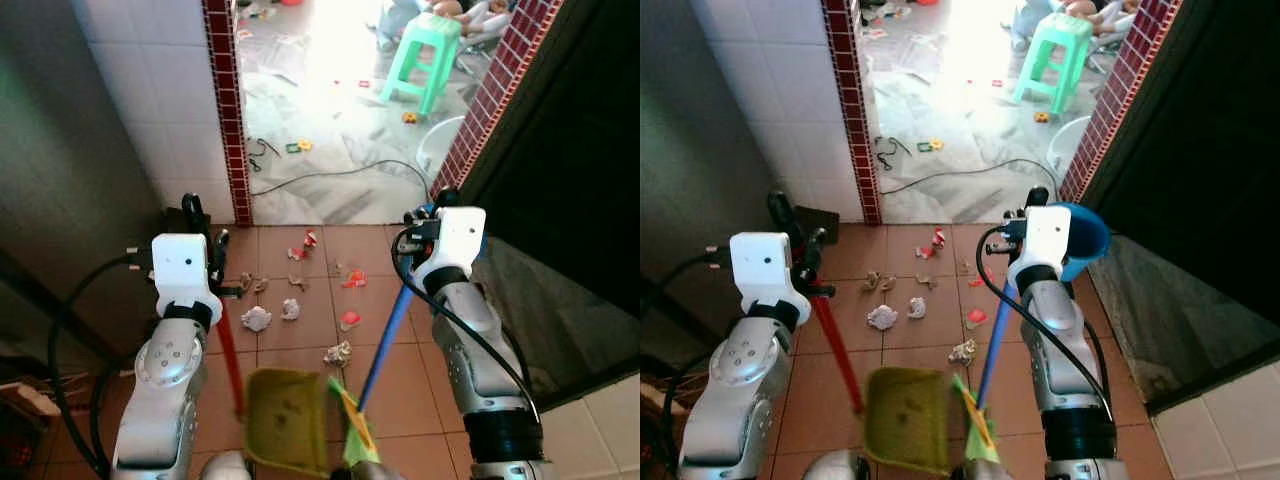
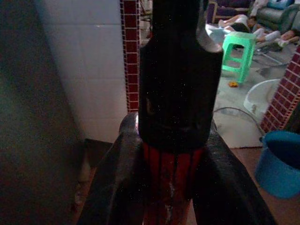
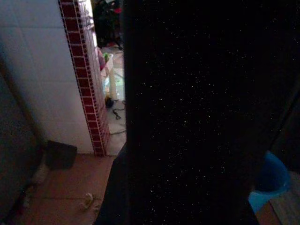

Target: Sweep floor

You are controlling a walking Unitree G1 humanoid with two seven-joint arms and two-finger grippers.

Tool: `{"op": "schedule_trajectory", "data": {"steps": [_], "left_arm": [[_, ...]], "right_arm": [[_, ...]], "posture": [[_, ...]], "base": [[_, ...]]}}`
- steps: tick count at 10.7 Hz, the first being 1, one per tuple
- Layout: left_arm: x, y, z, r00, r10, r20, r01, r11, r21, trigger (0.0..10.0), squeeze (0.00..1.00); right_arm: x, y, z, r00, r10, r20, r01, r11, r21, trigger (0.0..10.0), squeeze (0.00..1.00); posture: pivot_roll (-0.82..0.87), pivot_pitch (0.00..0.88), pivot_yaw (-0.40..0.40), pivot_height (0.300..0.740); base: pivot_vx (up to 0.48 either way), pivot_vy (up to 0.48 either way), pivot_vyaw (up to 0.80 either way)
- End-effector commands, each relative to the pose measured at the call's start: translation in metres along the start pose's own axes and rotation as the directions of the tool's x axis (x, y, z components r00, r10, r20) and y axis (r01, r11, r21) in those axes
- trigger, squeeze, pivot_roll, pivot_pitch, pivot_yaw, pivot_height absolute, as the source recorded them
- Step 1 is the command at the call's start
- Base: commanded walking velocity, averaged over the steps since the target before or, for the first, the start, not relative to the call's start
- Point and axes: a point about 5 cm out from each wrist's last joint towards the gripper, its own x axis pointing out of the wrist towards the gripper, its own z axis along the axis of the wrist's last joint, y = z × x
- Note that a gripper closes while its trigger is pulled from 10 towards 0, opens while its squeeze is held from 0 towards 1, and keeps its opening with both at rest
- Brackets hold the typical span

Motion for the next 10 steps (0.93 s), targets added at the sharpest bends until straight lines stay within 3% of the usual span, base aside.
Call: {"op": "schedule_trajectory", "data": {"steps": [1, 4, 7, 8, 10], "left_arm": [[0.003, -0.001, 0.012, 0.998, 0.003, 0.056, -0.002, 1.000, -0.002, 10.0, 0.00], [0.004, -0.017, 0.011, 0.998, -0.036, 0.051, 0.037, 0.999, -0.037, 10.0, 0.00], [0.020, -0.026, 0.034, 0.991, -0.035, 0.127, 0.042, 0.997, -0.057, 10.0, 0.00], [0.019, -0.028, 0.032, 0.993, -0.036, 0.113, 0.043, 0.997, -0.061, 10.0, 0.00], [0.018, -0.027, 0.032, 0.992, -0.053, 0.115, 0.055, 0.998, -0.014, 10.0, 0.00]], "right_arm": [[0.001, -0.004, 0.008, 1.000, -0.010, 0.028, 0.010, 1.000, -0.003, 10.0, 0.00], [0.001, -0.007, 0.003, 1.000, 0.001, 0.004, -0.001, 1.000, 0.002, 10.0, 0.00], [0.009, -0.003, 0.020, 0.998, 0.025, 0.050, -0.022, 0.998, -0.063, 10.0, 0.00], [0.006, -0.003, 0.017, 0.999, 0.008, 0.043, -0.007, 0.999, -0.041, 10.0, 0.00], [-0.001, -0.004, 0.008, 1.000, 0.002, -0.002, -0.002, 1.000, -0.021, 10.0, 0.00]], "posture": [[0.03, 0.024, -0.063, 0.740], [0.02, 0.020, -0.069, 0.740], [-0.06, 0.050, -0.093, 0.740], [-0.06, 0.060, -0.061, 0.740], [-0.03, 0.050, -0.066, 0.740]], "base": [[0.000, 0.000, 0.00], [0.000, 0.000, 0.00], [0.000, 0.000, 0.00], [0.000, 0.000, 0.00], [0.000, 0.000, 0.00]]}}
